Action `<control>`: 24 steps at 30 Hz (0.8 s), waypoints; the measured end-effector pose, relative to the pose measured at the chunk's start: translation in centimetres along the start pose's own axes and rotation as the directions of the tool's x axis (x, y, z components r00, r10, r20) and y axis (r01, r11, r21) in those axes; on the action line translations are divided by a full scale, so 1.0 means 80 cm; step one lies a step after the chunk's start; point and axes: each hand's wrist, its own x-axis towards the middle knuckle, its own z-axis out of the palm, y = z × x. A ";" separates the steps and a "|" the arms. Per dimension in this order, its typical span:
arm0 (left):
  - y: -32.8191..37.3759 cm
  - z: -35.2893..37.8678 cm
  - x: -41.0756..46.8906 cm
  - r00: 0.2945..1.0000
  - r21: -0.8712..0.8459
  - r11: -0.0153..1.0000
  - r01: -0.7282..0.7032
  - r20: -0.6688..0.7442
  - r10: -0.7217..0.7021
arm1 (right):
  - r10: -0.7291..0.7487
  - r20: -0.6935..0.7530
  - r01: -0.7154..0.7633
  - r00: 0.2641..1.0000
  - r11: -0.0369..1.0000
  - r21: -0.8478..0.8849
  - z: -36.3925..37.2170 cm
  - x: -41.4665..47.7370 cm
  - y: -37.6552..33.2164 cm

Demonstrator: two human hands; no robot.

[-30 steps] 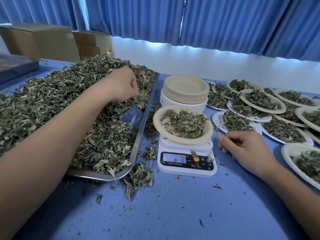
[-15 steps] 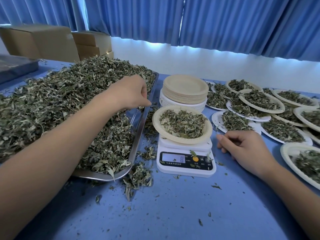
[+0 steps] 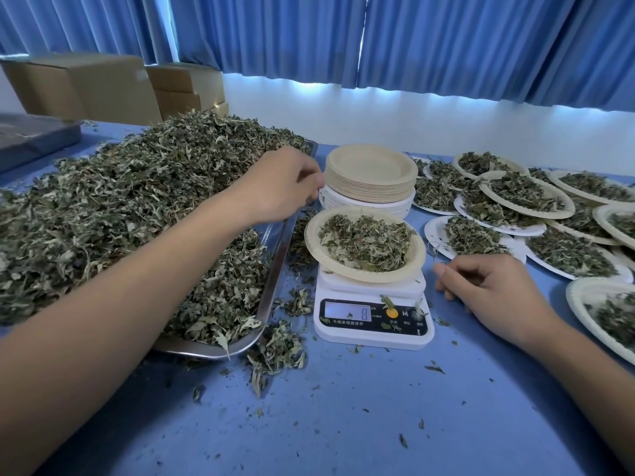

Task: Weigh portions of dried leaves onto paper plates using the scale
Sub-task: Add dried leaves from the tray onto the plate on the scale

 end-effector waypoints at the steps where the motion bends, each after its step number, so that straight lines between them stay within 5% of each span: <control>1: 0.004 0.002 0.000 0.999 -0.005 0.999 -0.053 -0.010 0.053 | -0.002 0.002 0.002 1.000 1.000 -0.004 0.000 0.000 0.001; 8: 0.037 0.013 0.002 0.957 -0.030 0.961 -0.276 0.085 0.278 | -0.014 0.016 0.014 1.000 1.000 -0.011 0.000 0.001 0.004; 17: 0.059 0.058 0.023 0.860 0.178 0.918 -0.355 0.447 0.245 | -0.008 0.021 0.008 1.000 1.000 -0.007 0.001 0.002 0.008; 24: 0.057 0.050 0.032 0.917 0.218 0.921 -0.322 0.313 0.247 | 0.003 0.030 -0.003 1.000 1.000 0.000 0.001 0.002 0.008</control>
